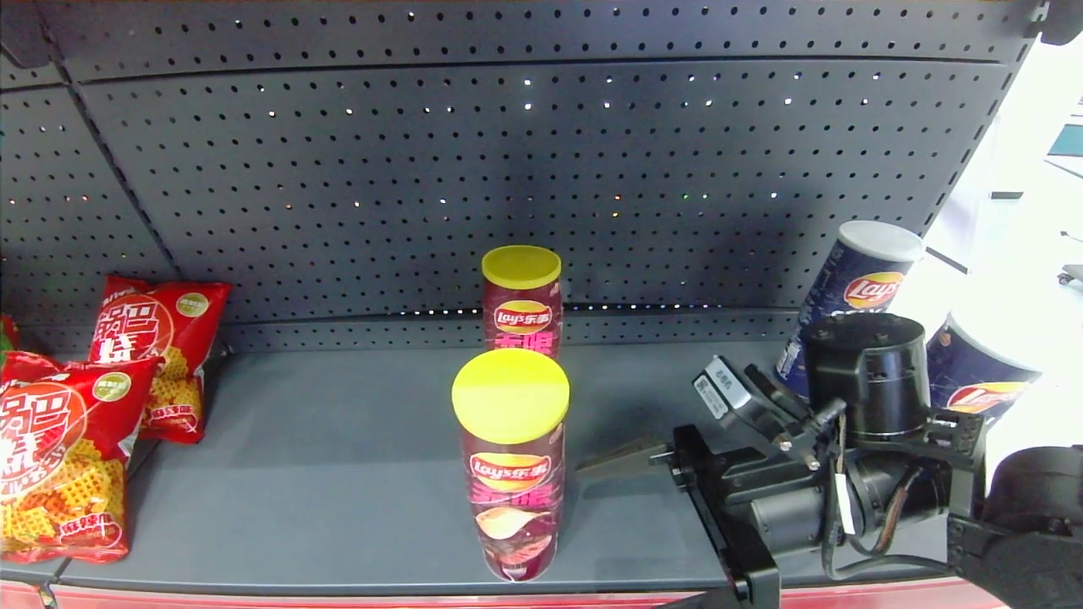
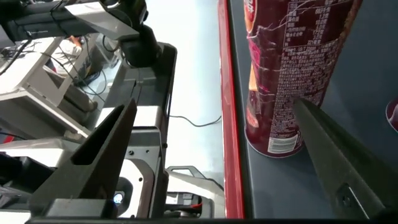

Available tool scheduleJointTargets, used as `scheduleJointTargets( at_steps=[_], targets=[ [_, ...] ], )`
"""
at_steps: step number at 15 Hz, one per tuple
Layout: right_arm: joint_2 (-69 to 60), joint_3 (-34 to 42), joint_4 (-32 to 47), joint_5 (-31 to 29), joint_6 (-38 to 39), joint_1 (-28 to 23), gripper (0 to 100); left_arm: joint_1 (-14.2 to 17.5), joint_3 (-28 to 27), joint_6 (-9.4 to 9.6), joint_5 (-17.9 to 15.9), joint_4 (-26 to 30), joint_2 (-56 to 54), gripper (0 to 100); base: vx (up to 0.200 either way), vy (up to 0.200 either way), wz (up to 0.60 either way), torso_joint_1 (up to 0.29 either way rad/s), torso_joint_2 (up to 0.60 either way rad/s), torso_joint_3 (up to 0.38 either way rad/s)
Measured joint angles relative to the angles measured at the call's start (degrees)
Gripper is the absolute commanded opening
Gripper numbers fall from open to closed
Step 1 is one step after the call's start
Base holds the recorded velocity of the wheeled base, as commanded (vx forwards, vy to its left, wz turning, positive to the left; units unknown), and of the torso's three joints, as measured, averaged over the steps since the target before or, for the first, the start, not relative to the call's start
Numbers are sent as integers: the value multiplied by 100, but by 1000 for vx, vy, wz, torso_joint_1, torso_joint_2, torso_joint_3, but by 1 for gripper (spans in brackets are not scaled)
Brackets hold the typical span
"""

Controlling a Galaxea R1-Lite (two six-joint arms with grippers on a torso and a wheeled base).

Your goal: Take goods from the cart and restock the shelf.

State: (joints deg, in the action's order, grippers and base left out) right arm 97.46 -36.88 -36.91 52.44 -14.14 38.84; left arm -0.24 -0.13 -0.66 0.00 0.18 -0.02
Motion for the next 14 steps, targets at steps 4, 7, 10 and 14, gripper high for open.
scheduleJointTargets(
  at_steps=[4, 7, 10, 14],
  targets=[
    [-499, 223, 5, -2, 18, -232, 100, 0, 0, 0, 0, 0, 0, 100, 0, 0, 0, 0, 0, 0],
    [-1364, 513, 38, -6, 49, -572, 100, 0, 0, -2, 0, -2, 0, 100, 0, 0, 0, 0, 0, 0],
    [-2738, 1106, 139, -41, 205, -1139, 100, 0, 2, 0, 0, 0, 0, 100, 0, 0, 0, 0, 0, 0],
    [-4945, 1576, 853, -553, 681, -1879, 100, -5, 2, -2, 0, 0, 0, 100, 0, 0, 0, 0, 0, 0]
  ],
)
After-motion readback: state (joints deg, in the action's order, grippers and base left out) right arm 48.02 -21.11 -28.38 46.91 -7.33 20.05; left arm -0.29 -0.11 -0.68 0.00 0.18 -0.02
